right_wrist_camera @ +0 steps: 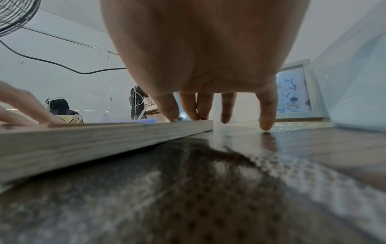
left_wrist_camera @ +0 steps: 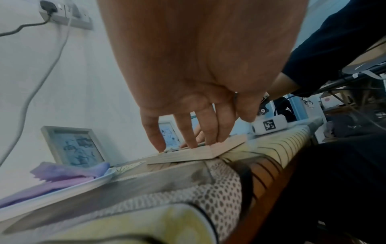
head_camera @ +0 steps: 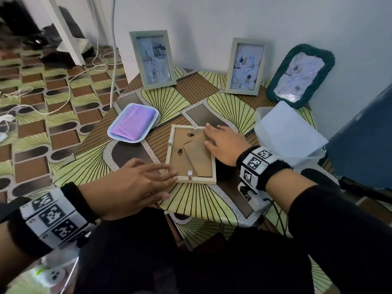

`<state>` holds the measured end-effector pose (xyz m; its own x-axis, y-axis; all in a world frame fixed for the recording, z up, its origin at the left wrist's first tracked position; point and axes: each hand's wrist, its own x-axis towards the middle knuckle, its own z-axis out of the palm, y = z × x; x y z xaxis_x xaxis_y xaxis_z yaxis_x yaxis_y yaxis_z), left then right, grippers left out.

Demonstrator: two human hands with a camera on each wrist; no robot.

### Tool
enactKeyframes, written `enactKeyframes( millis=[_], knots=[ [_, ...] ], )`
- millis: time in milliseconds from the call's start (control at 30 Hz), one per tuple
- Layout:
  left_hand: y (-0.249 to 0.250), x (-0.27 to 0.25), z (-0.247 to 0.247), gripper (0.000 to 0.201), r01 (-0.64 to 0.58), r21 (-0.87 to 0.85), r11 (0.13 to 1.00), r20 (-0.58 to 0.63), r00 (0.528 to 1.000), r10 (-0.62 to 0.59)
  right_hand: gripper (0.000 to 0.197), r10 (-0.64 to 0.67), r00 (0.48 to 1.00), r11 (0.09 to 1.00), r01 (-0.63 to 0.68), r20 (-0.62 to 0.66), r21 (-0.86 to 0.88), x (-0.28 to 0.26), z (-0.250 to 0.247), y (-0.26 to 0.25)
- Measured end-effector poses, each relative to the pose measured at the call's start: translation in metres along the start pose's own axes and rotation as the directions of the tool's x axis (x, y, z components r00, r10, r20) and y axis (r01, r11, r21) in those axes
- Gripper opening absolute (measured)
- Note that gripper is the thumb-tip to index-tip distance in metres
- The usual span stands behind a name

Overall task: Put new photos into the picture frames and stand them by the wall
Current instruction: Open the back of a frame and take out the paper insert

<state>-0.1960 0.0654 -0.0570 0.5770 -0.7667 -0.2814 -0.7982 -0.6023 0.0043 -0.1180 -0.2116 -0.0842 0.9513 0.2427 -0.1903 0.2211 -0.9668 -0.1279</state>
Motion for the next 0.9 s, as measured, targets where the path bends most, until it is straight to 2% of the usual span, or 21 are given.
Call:
enactKeyframes(
  millis=[200,333,467,600,767,900],
  knots=[
    [-0.016,-0.001,0.01,0.077,0.12,0.089,0.989,0.025,0.992,-0.123,0.056,0.079,0.997,0.991,-0.079,-0.007,-0.106,-0.013,-0.004,0.001],
    [-0.036,0.009,0.009,0.084,0.192,-0.01,0.981,0.02,0.981,-0.191,0.057,0.095,0.995,0.993,-0.096,-0.018,-0.072,-0.038,-0.003,0.007],
    [-0.048,0.031,-0.002,0.088,0.23,-0.123,0.965,0.066,0.972,-0.223,0.048,0.093,0.995,0.995,-0.094,-0.028,-0.031,-0.064,-0.002,0.001],
    [-0.056,0.056,-0.013,0.087,0.283,-0.148,0.948,0.095,0.958,-0.271,0.044,0.094,0.99,0.995,-0.097,-0.101,-0.026,-0.08,-0.005,-0.004],
    [-0.057,0.077,-0.014,0.089,0.359,-0.117,0.926,0.068,0.933,-0.354,0.044,0.103,0.974,0.99,-0.12,-0.203,-0.071,-0.085,-0.008,-0.009],
    [-0.056,0.082,-0.013,0.081,0.397,-0.139,0.907,0.057,0.918,-0.392,0.035,0.109,0.946,0.994,-0.097,-0.306,0.054,-0.078,-0.013,-0.003]
  ],
)
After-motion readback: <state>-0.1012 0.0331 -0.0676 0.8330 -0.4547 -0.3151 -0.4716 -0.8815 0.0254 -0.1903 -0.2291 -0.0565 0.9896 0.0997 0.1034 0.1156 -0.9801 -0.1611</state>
